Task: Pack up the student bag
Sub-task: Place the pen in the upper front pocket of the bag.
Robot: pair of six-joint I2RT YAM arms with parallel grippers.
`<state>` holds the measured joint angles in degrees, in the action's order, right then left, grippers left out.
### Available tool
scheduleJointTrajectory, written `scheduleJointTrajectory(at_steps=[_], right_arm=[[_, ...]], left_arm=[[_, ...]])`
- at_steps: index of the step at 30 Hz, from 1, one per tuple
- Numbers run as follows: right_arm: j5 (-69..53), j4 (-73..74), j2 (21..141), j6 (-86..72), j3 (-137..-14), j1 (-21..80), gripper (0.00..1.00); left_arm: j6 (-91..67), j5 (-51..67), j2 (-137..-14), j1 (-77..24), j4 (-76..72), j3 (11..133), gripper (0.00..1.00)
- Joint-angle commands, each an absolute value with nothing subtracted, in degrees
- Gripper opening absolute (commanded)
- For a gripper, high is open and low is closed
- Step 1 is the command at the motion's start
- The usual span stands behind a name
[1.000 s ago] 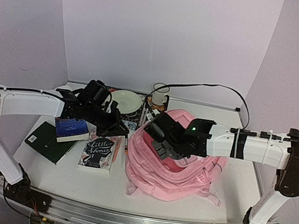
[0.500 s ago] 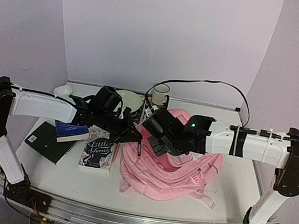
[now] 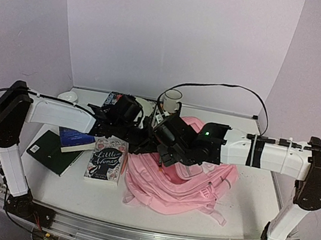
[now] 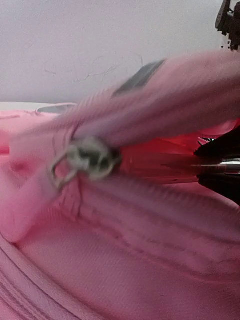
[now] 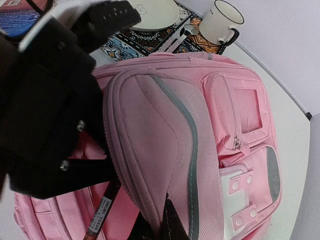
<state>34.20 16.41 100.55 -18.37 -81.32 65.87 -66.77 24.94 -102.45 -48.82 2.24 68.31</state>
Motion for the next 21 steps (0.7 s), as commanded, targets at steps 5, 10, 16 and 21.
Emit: scheduleJointTrajectory(at_steps=[5,10,16,21], right_arm=[[36.2,11.3,98.7,-19.8,-83.6,66.4,0.0],[40.3,11.7,99.2,-19.4,-82.6,66.3,0.0],[44.4,15.2,99.2,-20.7,-81.1,64.6,0.0],[46.1,18.4,97.7,-22.6,-78.3,63.0,0.0]], left_arm=[[-69.8,20.8,-102.4,-48.9,-3.6,71.2,0.41],[-68.0,18.0,-98.5,-48.9,-3.7,69.5,0.58],[-63.9,14.0,-92.7,-48.9,-2.6,65.1,0.62],[-58.4,8.3,-88.0,-48.9,3.8,62.9,0.63]])
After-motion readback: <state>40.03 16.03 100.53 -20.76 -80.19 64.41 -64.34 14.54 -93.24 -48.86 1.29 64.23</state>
